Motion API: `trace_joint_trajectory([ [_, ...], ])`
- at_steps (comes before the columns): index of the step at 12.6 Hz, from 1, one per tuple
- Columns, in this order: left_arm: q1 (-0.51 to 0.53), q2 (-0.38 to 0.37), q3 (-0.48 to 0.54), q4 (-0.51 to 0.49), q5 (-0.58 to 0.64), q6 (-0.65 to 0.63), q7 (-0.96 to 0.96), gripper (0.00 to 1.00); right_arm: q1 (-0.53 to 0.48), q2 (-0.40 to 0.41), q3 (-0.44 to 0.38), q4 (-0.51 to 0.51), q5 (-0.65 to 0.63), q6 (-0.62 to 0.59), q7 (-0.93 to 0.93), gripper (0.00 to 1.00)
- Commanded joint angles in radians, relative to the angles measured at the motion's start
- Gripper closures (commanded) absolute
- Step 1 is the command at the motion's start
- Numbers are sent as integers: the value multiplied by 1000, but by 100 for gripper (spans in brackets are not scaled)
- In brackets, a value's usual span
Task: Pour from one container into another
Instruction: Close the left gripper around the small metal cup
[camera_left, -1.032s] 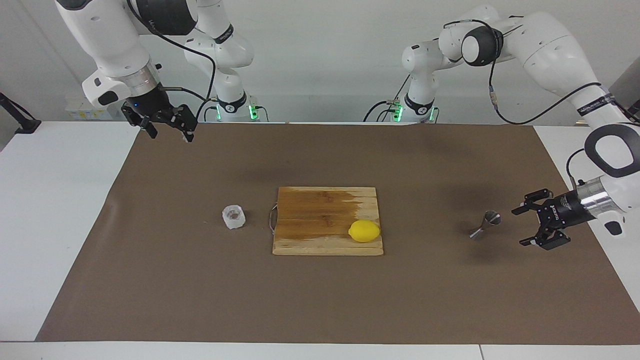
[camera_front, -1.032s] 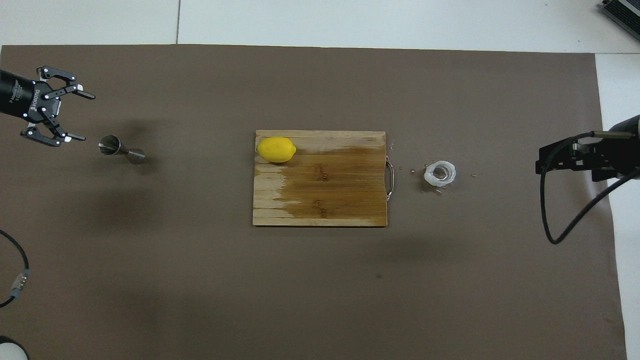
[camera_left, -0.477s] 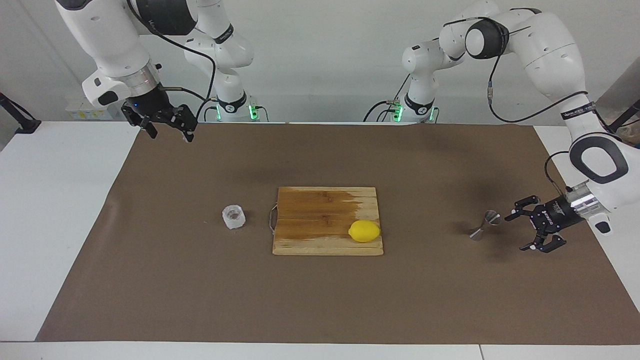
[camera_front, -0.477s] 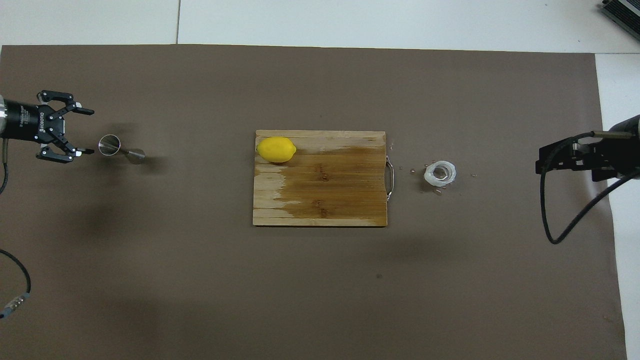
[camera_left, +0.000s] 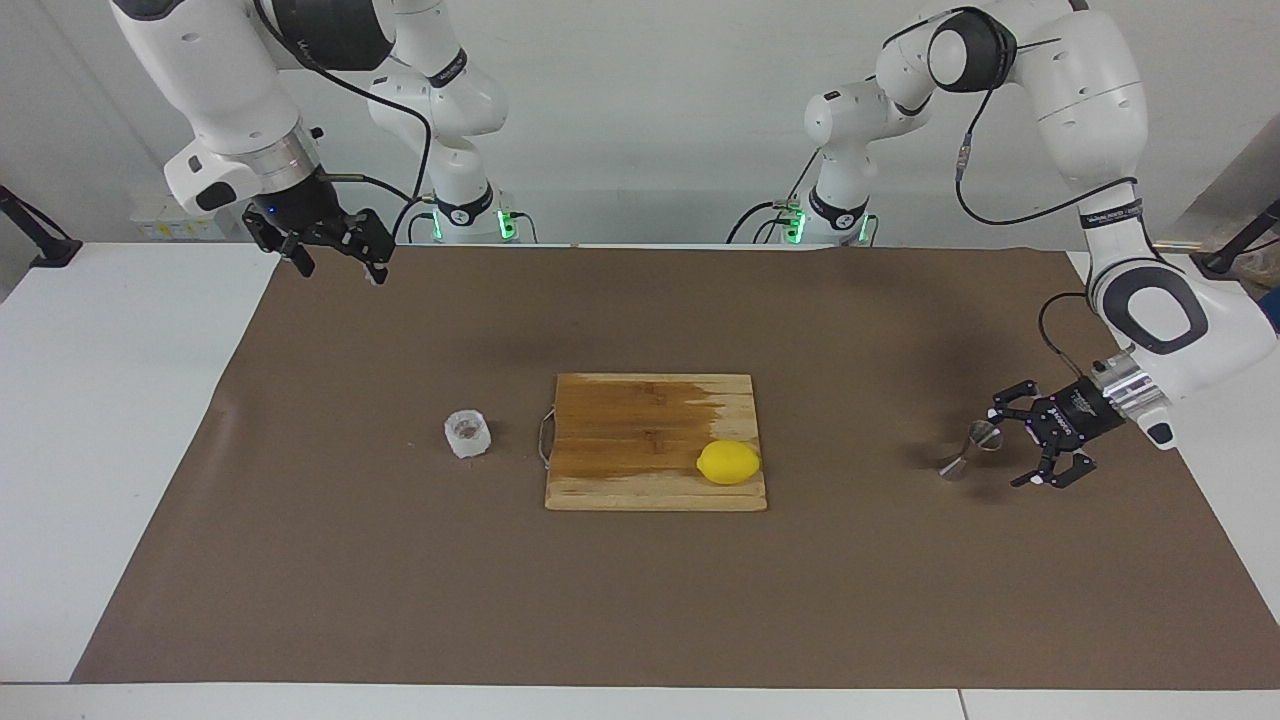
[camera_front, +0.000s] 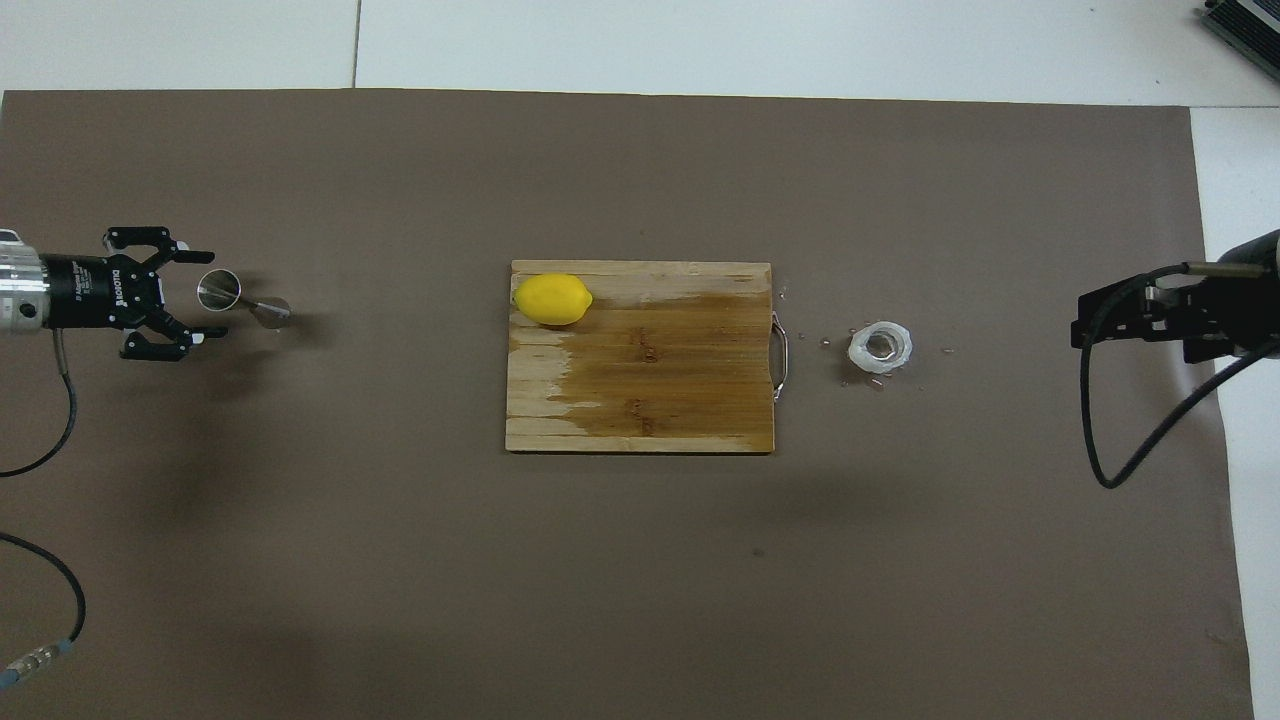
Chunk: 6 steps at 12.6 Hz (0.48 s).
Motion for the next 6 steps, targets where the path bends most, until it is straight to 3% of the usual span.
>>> trace_joint_trajectory([
  [1, -8, -71, 3, -127, -91, 64, 58, 0, -15, 4, 7, 10, 27, -5, -18, 0],
  [6, -18, -93, -2, -202, -205, 112, 130, 0, -15, 4, 7, 10, 27, -5, -18, 0],
])
